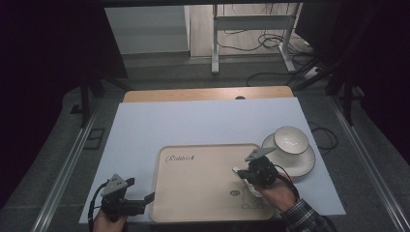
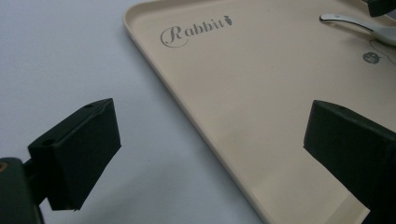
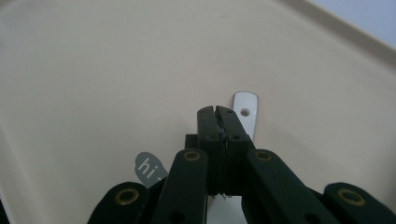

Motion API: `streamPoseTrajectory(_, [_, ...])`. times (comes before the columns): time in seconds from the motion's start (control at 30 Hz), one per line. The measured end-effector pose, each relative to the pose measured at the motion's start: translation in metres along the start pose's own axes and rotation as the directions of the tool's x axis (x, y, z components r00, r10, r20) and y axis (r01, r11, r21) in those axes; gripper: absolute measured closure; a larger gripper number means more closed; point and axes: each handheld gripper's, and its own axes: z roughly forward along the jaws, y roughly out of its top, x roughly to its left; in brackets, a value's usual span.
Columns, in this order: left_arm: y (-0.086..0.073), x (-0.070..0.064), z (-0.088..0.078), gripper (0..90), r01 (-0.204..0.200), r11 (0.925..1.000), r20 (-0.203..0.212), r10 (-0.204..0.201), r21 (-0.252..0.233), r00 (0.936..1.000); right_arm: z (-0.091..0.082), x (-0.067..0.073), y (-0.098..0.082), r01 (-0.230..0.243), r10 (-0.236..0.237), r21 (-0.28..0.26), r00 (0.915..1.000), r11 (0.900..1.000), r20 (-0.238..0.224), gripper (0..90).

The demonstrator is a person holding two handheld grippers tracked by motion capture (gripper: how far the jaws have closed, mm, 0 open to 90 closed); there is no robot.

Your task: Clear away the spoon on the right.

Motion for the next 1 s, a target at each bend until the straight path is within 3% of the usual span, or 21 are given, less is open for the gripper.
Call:
streamPoseTrajectory(0.4, [0.000, 0.001, 0.000, 3.3, 0.004, 1.0000, 0.004, -0.004, -0.002, 1.0000, 0.017, 0.002, -0.008, 0.027, -0.029, 0.062, 0.9994, 0.998, 0.018, 89.8])
streamPoseTrajectory(1.0, [0.000, 0.001, 0.000, 3.3, 0.005, 1.0000, 0.006, -0.005, -0.002, 1.0000, 0.007, -0.019, -0.018, -0.038, 0.035, 0.046, 0.9971, 0.998, 0.067, 89.8])
